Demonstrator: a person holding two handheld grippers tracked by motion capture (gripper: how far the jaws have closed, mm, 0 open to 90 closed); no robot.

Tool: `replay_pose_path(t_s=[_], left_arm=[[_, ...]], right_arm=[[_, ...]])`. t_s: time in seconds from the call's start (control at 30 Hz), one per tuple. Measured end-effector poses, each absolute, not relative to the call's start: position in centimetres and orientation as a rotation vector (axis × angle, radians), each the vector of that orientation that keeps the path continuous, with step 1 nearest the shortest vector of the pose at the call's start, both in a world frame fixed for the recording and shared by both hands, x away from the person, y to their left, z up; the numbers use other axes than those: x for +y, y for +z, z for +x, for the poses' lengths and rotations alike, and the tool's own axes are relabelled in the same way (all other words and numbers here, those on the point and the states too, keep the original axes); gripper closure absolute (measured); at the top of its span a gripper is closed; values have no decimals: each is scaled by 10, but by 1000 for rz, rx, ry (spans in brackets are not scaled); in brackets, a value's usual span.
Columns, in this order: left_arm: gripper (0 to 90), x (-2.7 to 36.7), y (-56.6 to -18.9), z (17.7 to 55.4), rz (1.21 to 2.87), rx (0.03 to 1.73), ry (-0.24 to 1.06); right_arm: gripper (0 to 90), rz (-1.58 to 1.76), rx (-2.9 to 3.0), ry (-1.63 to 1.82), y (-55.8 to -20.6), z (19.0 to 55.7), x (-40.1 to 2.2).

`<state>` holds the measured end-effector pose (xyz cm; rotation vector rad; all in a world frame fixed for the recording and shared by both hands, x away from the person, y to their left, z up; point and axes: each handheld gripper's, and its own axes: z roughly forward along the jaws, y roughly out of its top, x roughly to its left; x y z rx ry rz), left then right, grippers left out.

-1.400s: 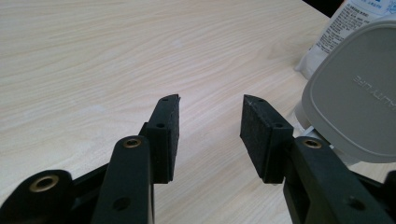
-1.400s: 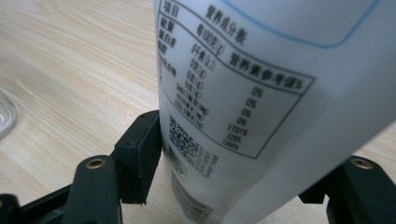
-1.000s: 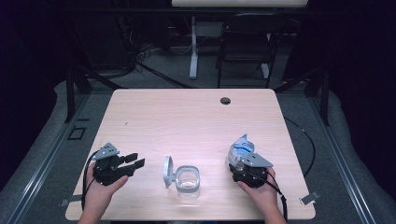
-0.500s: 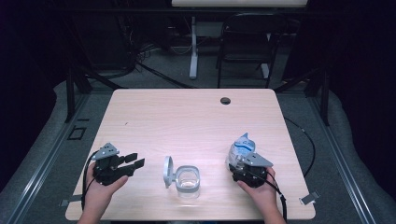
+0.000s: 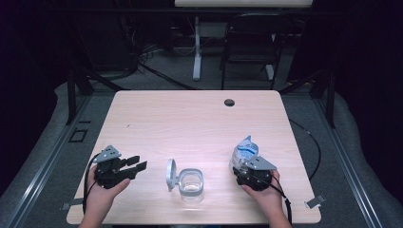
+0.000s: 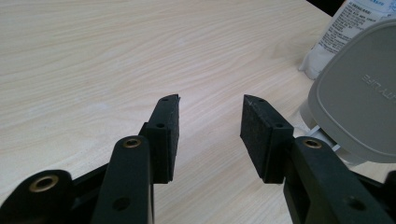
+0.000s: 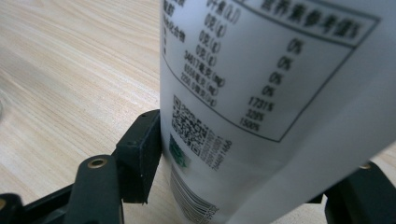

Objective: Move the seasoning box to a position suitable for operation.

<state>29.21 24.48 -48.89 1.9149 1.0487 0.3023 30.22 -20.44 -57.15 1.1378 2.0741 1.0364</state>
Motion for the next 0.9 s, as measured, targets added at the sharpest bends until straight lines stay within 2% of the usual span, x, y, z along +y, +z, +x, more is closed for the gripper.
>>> replay_pose_path(t_s=[0.9], left_arm=[[574, 246, -489, 293, 1906, 1058, 306]], right_arm=[[366, 1135, 2088, 1015, -570, 301, -203]])
